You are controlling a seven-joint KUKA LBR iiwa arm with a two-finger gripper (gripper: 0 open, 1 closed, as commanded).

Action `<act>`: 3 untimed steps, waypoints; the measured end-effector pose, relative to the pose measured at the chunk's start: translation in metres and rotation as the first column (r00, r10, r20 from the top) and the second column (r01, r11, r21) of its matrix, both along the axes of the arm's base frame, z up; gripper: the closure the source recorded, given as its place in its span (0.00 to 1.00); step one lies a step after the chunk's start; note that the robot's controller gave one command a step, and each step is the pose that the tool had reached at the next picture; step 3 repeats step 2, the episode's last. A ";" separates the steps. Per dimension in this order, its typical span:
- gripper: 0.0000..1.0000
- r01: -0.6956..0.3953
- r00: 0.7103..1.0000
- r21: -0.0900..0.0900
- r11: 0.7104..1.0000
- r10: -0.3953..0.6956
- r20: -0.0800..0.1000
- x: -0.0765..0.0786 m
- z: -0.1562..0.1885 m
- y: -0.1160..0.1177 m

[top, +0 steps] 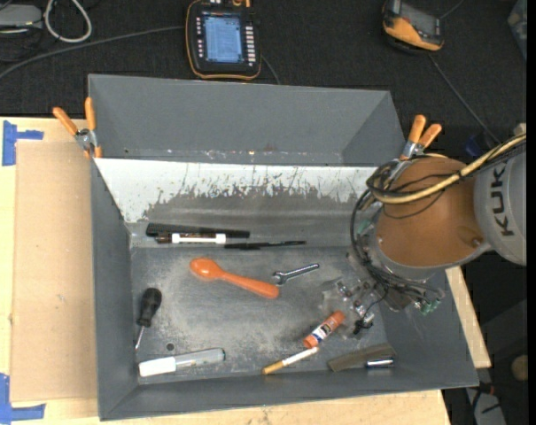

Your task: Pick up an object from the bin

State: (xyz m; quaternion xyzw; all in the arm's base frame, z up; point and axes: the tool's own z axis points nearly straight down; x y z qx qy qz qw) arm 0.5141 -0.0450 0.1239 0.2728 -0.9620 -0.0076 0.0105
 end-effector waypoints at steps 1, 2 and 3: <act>1.00 0.002 1.000 -0.001 1.000 -0.002 0.010 0.002 0.030 0.000; 1.00 0.002 1.000 0.000 1.000 -0.002 0.007 0.002 0.043 0.001; 1.00 0.002 1.000 0.000 1.000 -0.002 0.007 0.002 0.043 0.001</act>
Offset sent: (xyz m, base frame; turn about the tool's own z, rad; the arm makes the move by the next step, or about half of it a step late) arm 0.0017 0.0002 0.0297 0.0016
